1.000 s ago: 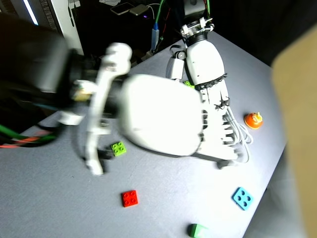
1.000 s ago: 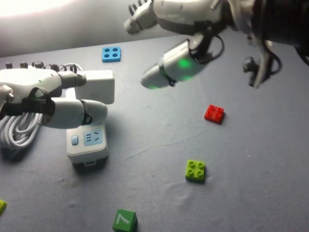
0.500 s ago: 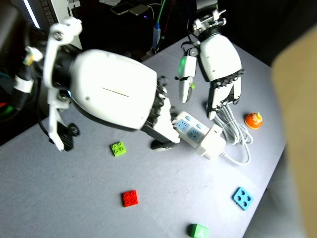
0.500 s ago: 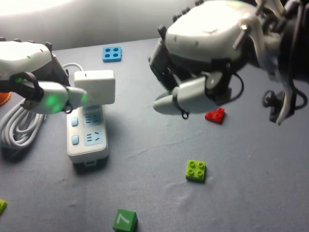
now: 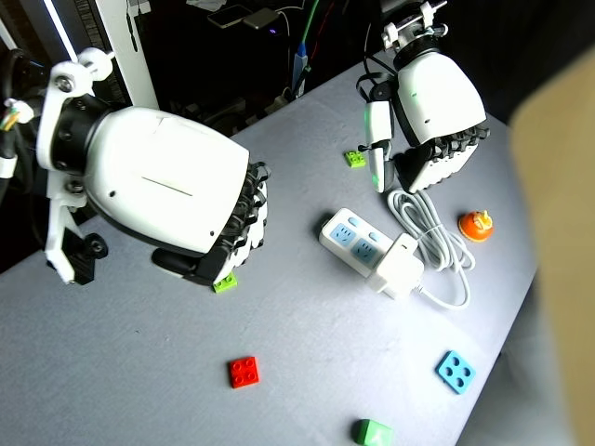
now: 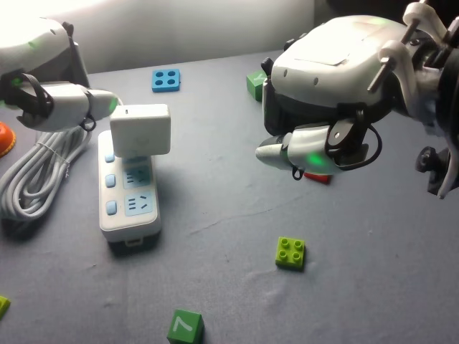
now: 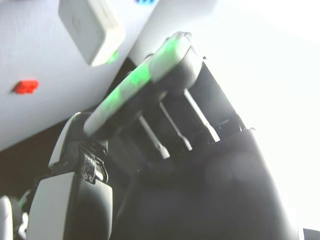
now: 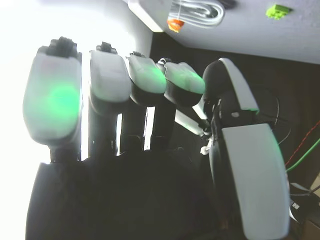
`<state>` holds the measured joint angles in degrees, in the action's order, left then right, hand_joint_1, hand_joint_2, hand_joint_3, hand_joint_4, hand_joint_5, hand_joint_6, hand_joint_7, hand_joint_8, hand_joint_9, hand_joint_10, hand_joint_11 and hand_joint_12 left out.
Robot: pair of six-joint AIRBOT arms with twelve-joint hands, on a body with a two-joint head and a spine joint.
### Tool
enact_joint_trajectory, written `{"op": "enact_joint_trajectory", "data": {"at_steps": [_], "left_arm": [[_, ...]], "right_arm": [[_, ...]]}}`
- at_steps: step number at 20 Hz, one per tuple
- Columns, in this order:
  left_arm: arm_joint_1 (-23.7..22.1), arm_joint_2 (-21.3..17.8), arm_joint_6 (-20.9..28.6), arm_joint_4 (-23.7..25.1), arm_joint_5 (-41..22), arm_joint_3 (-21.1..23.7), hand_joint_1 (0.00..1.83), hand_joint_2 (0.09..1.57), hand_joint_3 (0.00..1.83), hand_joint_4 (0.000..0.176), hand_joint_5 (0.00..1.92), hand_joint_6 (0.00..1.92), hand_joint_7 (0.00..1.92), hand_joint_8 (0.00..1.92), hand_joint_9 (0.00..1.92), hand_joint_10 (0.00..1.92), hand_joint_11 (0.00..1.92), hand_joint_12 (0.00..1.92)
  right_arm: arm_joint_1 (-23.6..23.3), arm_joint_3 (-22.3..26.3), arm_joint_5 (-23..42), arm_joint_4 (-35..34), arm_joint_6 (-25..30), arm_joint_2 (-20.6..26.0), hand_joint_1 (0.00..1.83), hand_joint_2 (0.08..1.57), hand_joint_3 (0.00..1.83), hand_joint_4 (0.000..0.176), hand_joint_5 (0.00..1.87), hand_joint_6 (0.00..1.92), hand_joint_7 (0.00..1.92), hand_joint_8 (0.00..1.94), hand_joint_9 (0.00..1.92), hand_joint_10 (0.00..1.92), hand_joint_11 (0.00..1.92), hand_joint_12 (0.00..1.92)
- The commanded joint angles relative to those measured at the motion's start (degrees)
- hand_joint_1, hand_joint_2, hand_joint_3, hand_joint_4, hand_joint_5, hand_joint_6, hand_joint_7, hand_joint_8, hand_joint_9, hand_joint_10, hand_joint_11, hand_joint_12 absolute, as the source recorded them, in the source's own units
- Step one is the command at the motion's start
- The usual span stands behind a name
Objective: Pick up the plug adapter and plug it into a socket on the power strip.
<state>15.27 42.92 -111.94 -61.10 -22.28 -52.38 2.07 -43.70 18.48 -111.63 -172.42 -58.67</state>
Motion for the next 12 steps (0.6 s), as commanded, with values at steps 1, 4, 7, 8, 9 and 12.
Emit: {"op": "enact_joint_trajectory", "data": {"at_steps": [1, 4, 7, 8, 9, 12], "left_arm": [[-1.0, -0.9, 0.1, 2.7, -3.1, -0.4, 0.37, 1.40, 0.01, 0.000, 1.39, 1.92, 1.48, 1.92, 1.53, 1.92, 1.62, 1.92], [-1.6, -1.0, -0.1, 3.7, -2.1, -0.4, 0.36, 1.44, 0.01, 0.000, 1.38, 1.92, 1.46, 1.92, 1.51, 1.92, 1.62, 1.92], [-1.5, -1.4, -0.1, 3.7, -2.0, 0.0, 0.35, 1.46, 0.00, 0.000, 1.33, 1.92, 1.42, 1.92, 1.48, 1.92, 1.59, 1.92], [-1.5, -1.4, -0.3, 3.7, -1.9, -0.2, 0.33, 1.46, 0.01, 0.000, 1.33, 1.92, 1.41, 1.92, 1.47, 1.92, 1.58, 1.92], [-1.6, -1.3, -0.3, 3.7, -1.9, -0.6, 0.32, 1.47, 0.00, 0.000, 1.31, 1.92, 1.40, 1.92, 1.47, 1.92, 1.57, 1.92], [-1.7, -1.3, -0.3, 3.7, -1.9, -0.7, 0.33, 1.47, 0.00, 0.000, 1.28, 1.92, 1.39, 1.92, 1.45, 1.92, 1.55, 1.92]], "right_arm": [[-1.0, 0.4, -1.6, 1.7, -0.2, 0.2, 0.47, 1.37, 0.01, 0.000, 1.13, 1.92, 1.26, 1.94, 1.42, 1.92, 1.57, 1.92], [-1.2, 0.9, -1.0, 2.1, -0.2, 0.3, 0.47, 1.40, 0.01, 0.000, 1.17, 1.92, 1.29, 1.94, 1.44, 1.92, 1.58, 1.92], [-1.2, 1.3, -0.6, 2.7, -0.2, 0.4, 0.51, 1.40, 0.00, 0.000, 1.13, 1.92, 1.26, 1.94, 1.41, 1.92, 1.55, 1.92], [-1.2, 1.3, -0.5, 2.7, -0.2, 0.4, 0.50, 1.40, 0.00, 0.000, 1.13, 1.92, 1.25, 1.94, 1.40, 1.92, 1.54, 1.92], [-1.2, 1.3, -0.5, 2.7, -0.2, 0.4, 0.50, 1.40, 0.00, 0.000, 1.13, 1.92, 1.25, 1.94, 1.40, 1.92, 1.54, 1.92], [-1.1, 1.6, 0.3, 2.7, -0.2, 0.4, 0.51, 1.40, 0.00, 0.000, 1.12, 1.92, 1.25, 1.94, 1.40, 1.92, 1.54, 1.92]]}}
